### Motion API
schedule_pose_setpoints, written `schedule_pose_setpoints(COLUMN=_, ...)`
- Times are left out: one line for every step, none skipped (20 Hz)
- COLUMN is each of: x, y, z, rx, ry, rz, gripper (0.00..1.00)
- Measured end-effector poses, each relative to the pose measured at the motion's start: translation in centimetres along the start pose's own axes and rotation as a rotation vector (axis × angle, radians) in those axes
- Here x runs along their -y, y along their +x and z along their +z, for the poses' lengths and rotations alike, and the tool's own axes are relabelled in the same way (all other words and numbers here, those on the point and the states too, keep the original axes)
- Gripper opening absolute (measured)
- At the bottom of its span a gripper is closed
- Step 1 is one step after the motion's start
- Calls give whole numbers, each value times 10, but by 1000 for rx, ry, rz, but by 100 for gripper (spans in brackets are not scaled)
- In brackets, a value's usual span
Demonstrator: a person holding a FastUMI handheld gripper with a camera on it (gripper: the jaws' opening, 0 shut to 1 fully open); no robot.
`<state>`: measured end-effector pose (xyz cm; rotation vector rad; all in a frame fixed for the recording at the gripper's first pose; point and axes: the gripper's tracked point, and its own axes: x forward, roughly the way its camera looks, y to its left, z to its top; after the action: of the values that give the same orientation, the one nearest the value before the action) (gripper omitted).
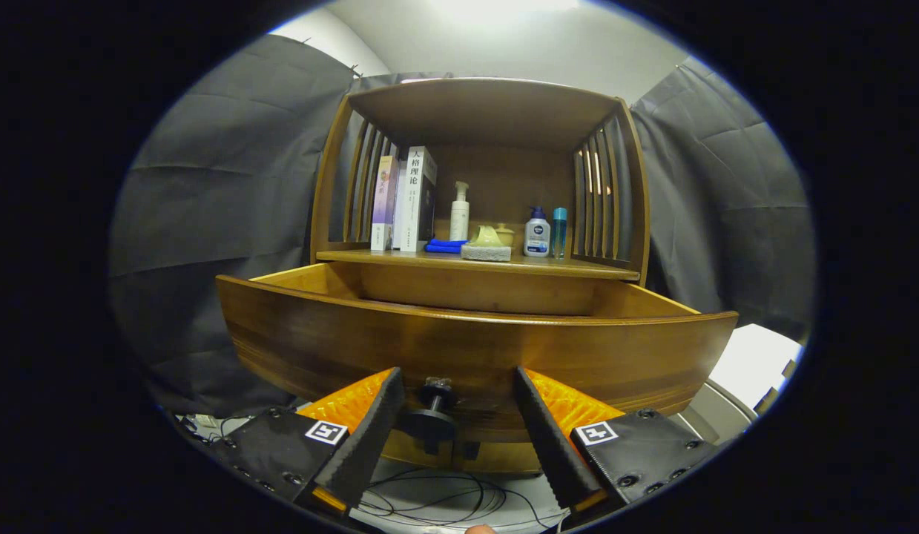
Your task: Pull open the drawer, take out the items inside it, and place them on the countertop above the cabinet.
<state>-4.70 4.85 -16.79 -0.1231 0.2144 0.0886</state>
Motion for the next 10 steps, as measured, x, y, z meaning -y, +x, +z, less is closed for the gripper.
schedule_pose_setpoints(x=2, y=3, z=1, rx=-3, ry=2, rz=-8, gripper=96)
schedule_pose_setpoints(x=5, y=7, z=1, rx=-9, ry=4, rz=-17, gripper=96)
schedule_pose_setpoints(x=7, y=10, z=1, rx=-17, ry=8, rz=-29, gripper=96)
schedule_pose_setpoints(x=6, y=11, z=3, rx=-11, ry=19, rz=-32, gripper=96)
schedule_pose_setpoints(x=5, y=12, z=4, rx=-11, ry=15, rz=-34, gripper=96)
schedule_pose_setpoints(x=6, y=14, z=3, rx=-10, ry=-3, rz=-43, gripper=96)
schedule_pose_setpoints(x=6, y=16, z=4, rx=-9, ry=-14, rz=-47, gripper=97)
schedule_pose_setpoints(x=6, y=18, z=5, rx=-8, ry=-12, rz=-48, gripper=97)
schedule_pose_setpoints(x=6, y=21, z=6, rx=-10, ry=0, rz=-48, gripper=98)
schedule_pose_setpoints(x=5, y=23, z=7, rx=-14, ry=13, rz=-48, gripper=98)
